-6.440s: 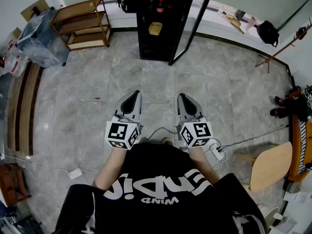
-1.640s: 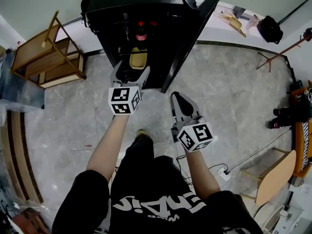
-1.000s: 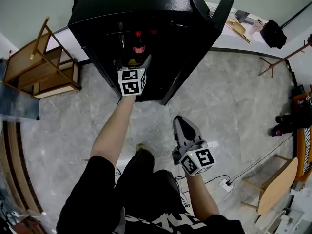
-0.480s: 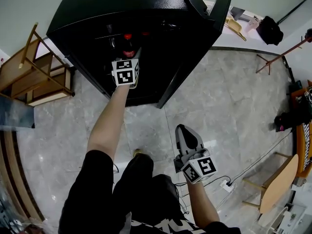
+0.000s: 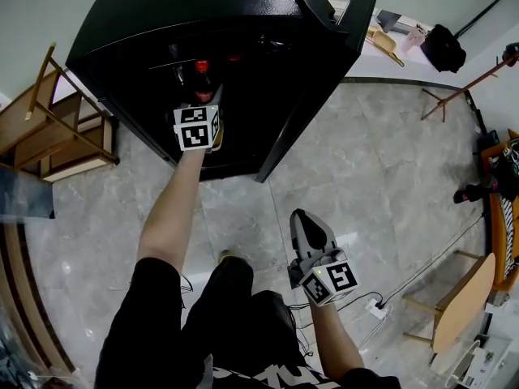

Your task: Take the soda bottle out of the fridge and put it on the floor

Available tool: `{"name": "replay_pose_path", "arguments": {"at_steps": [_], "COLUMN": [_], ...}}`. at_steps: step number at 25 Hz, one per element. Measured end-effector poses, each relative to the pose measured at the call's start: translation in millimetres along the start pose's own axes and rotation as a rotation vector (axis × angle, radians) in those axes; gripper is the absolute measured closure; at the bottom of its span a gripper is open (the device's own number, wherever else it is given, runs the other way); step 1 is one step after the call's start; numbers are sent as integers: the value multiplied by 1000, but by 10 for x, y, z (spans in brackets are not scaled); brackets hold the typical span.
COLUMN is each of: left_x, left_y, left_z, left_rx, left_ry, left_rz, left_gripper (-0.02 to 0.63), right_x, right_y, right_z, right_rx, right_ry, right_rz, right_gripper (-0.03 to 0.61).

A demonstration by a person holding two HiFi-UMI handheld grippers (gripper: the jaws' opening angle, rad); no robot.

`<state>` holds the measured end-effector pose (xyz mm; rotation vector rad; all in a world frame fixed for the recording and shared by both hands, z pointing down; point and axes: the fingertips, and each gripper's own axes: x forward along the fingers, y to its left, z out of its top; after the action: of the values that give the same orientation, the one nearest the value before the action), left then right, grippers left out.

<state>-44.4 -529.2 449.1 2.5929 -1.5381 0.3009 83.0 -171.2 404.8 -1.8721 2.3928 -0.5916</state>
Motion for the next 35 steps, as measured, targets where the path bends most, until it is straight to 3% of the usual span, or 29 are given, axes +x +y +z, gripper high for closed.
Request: {"name": "replay_pose_path", "arguments": {"at_steps": [12, 20, 26, 35], "left_x": [-960, -1393, -1489, -1425], "left_y": [-546, -958, -1282, -1761], "left_z": [310, 231, -130, -1163], "left_rx": [-12, -12, -9, 0], "left_ry": [-81, -79, -88, -88], "left_rz": [-110, -186, -264, -377], "left_gripper": [307, 307, 307, 307], "right_x": [-482, -760, -735, -636], "right_y": [78, -4, -236, -855], "right_z": [-59, -166, -573, -1424], "right_rx": [-3, -32, -47, -72], "right_ry": [10, -2, -10, -30], "right_rz": [13, 12, 1, -8], "right_gripper": [555, 555, 555, 555]}}
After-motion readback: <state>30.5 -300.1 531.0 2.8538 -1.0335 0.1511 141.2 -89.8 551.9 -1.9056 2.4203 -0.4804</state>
